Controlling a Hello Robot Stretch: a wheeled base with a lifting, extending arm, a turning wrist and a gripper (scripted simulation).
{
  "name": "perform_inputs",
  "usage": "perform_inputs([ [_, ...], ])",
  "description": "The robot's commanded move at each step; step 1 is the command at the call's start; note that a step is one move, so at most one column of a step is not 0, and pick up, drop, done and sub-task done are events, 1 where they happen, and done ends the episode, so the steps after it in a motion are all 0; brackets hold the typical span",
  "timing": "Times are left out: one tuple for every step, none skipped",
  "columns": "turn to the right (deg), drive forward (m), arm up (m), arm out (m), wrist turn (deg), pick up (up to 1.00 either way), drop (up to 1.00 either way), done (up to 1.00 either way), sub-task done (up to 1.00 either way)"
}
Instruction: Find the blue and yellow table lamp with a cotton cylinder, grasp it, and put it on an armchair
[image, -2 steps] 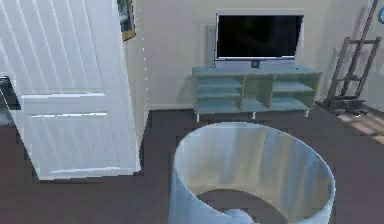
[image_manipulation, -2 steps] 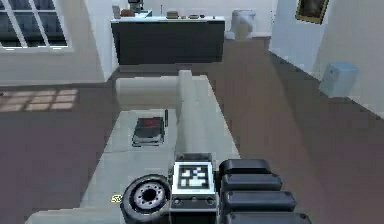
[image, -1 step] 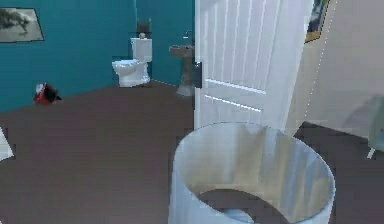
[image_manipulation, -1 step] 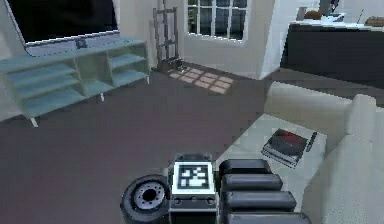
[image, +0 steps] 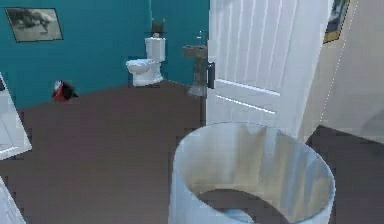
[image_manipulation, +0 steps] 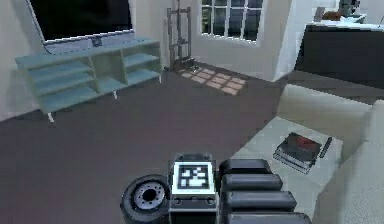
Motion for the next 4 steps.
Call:
perform_inputs([
  [0.0,0.40,0.00,0.00,0.0,0.00,0.00,0.00,0.00],
  [-45.0,0.00,0.00,0.00,0.0,0.00,0.00,0.00,0.00],
  [0.0,1.00,0.00,0.00,0.0,0.00,0.00,0.00,0.00],
  [-6.0,0.00,0.00,0.00,0.0,0.00,0.00,0.00,0.00],
])
